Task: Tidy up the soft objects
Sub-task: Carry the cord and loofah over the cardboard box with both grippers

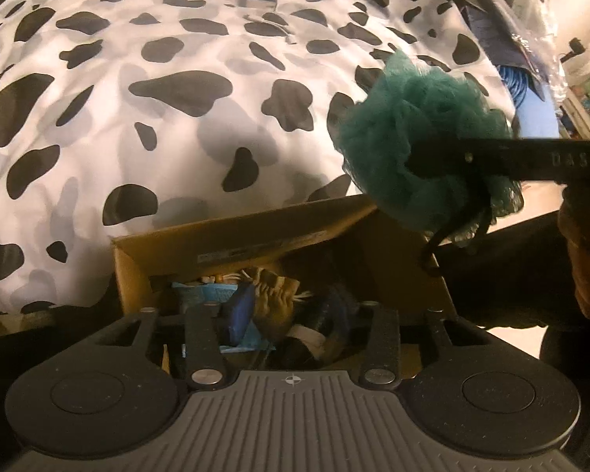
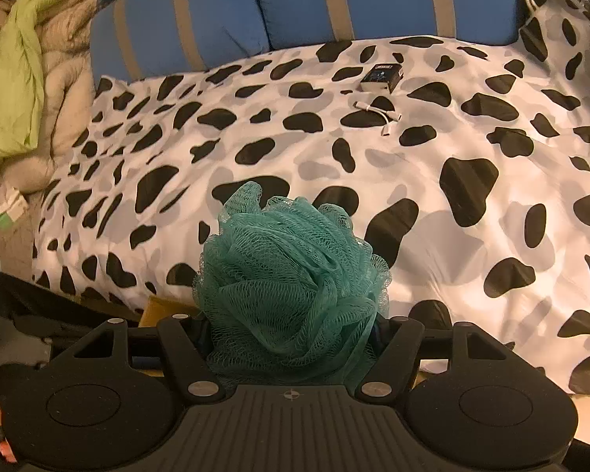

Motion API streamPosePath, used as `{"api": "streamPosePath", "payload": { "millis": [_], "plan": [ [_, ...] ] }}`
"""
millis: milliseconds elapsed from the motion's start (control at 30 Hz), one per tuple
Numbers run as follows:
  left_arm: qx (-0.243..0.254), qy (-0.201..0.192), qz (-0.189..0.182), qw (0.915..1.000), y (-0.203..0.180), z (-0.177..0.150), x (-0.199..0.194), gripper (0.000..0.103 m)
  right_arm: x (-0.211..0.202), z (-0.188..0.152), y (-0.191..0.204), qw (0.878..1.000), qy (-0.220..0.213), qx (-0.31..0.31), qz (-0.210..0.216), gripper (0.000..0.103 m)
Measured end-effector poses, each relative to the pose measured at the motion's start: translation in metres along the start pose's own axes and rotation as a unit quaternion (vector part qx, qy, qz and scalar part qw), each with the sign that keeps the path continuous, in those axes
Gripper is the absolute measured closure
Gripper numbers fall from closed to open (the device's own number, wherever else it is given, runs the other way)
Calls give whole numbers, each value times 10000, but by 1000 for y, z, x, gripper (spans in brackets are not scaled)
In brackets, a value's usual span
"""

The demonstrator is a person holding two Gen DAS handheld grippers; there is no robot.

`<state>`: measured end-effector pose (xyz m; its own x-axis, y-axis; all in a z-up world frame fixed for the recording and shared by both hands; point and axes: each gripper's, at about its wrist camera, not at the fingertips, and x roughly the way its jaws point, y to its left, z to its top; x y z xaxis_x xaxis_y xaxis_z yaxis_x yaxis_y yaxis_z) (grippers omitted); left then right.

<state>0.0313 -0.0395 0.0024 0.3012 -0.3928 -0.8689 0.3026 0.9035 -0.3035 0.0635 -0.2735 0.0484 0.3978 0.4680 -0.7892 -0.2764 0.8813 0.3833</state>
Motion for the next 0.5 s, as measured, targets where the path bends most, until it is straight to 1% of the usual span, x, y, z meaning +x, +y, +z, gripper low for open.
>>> {"api": "streamPosePath", "payload": {
  "millis": [67, 167, 233, 367, 500],
  "plan": [
    [-29, -1, 19, 10000, 1, 0, -1, 60, 1, -2, 1, 10000, 64, -27, 3, 32],
    [-104, 36, 206, 9997, 4, 1, 0, 59, 4, -6, 4, 9998, 191, -102, -5, 32],
    [-225, 130, 372, 9990, 9, 1, 2, 59, 6, -9, 8, 9993, 303, -202, -2, 32],
    [-505, 370, 541, 9966, 21, 3, 9, 59, 13, -14, 17, 9977, 527, -436, -16, 32],
    [-616, 316, 644, 9955, 25, 4, 5, 58, 20, -17, 21, 9957, 718, -578, -26, 31]
  ]
}}
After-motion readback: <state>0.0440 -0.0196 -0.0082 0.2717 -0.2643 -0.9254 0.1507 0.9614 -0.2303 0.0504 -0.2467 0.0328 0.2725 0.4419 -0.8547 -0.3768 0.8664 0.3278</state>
